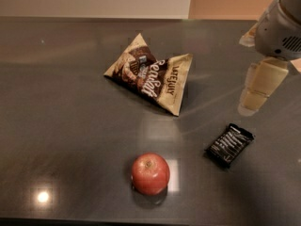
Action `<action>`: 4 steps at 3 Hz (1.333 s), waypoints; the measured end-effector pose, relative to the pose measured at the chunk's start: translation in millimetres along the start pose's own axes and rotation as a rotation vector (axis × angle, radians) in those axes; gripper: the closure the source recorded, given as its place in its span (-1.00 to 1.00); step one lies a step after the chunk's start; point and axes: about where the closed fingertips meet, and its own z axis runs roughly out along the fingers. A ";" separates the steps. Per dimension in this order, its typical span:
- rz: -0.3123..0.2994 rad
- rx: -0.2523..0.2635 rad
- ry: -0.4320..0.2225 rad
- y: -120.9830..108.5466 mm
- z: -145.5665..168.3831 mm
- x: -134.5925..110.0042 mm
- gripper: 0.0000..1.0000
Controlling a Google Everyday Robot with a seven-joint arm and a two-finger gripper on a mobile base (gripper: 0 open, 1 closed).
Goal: Pick brown chip bag
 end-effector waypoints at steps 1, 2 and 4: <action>0.018 -0.031 -0.017 -22.8 22.6 -24.7 -1.00; 0.048 -0.045 -0.022 -40.3 40.8 -46.7 -1.00; 0.107 -0.064 -0.017 -76.7 74.9 -79.1 -1.00</action>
Offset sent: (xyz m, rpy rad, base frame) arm 0.0867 0.0625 -0.0300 0.0580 0.0840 -0.0616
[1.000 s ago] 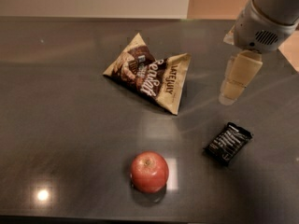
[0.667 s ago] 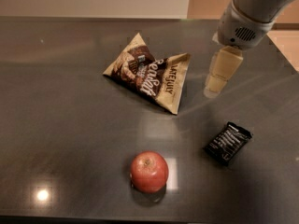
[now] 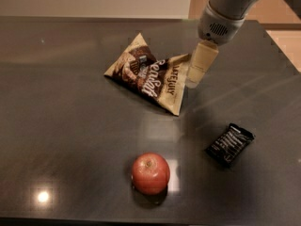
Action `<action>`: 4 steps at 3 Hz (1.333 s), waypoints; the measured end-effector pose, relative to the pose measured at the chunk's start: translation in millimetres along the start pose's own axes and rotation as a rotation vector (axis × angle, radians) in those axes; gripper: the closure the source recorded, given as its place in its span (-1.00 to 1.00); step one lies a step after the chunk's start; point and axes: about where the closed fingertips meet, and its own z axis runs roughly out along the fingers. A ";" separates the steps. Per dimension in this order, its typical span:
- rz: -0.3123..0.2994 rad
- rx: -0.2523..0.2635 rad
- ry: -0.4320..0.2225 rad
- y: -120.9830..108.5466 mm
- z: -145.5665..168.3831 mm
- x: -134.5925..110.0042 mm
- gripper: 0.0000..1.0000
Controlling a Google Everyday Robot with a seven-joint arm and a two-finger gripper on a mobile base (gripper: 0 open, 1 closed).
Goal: Pick brown chip bag
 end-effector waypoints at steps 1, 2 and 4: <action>0.016 -0.006 -0.004 -19.8 15.1 -13.5 -1.00; 0.037 -0.039 -0.012 -29.1 32.6 -22.1 -1.00; 0.036 -0.094 -0.019 -32.0 62.4 -43.3 -1.00</action>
Offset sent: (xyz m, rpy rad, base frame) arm 0.0535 0.0233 -0.0353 0.0530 0.0942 -0.0368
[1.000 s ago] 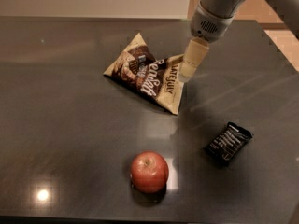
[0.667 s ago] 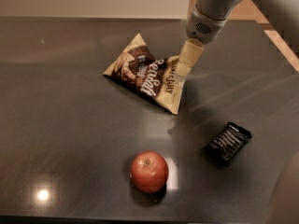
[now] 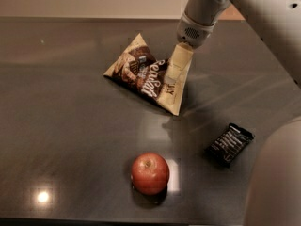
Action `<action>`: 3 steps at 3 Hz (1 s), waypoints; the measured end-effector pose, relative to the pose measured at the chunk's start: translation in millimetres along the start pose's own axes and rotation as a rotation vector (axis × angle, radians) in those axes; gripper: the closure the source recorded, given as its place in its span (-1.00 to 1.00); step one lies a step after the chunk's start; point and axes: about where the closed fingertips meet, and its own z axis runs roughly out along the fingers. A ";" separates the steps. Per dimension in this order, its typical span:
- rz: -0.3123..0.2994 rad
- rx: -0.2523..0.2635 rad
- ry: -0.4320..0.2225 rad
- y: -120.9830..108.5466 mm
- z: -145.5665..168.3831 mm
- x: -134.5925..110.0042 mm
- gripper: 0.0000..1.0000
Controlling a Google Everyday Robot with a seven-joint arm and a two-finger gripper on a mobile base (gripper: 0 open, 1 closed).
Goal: Pick brown chip bag
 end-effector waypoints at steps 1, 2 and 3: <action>-0.005 -0.029 -0.001 6.0 10.5 -10.5 -1.00; -0.008 -0.056 -0.002 14.3 17.4 -16.1 -0.63; 0.002 -0.086 0.006 22.8 23.8 -14.0 -0.16</action>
Offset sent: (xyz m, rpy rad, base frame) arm -0.0184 0.0307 -0.0151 0.0220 0.0909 0.0369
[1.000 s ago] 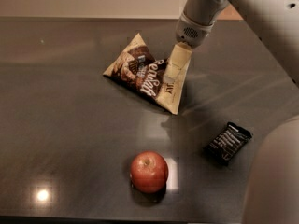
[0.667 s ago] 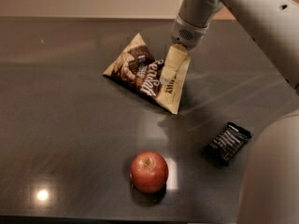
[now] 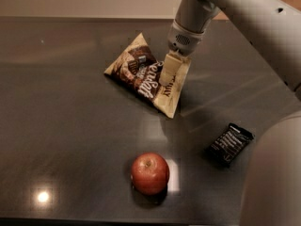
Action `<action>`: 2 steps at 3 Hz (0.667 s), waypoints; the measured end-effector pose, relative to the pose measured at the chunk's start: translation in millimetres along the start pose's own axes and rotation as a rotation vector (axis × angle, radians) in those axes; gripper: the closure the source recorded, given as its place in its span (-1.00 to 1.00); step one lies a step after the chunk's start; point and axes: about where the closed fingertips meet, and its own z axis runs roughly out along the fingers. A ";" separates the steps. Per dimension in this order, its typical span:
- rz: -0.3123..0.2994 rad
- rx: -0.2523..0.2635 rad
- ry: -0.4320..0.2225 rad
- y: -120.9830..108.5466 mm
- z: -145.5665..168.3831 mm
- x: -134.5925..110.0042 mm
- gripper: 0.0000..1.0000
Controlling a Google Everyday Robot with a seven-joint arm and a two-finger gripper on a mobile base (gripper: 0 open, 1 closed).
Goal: Pick brown chip bag
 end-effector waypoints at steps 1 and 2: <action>0.004 -0.025 0.002 7.6 2.0 5.6 0.62; -0.008 -0.029 -0.003 12.2 -4.2 3.8 1.00</action>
Offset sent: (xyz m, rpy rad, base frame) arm -0.0415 -0.0021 0.0696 0.0185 0.0066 0.1211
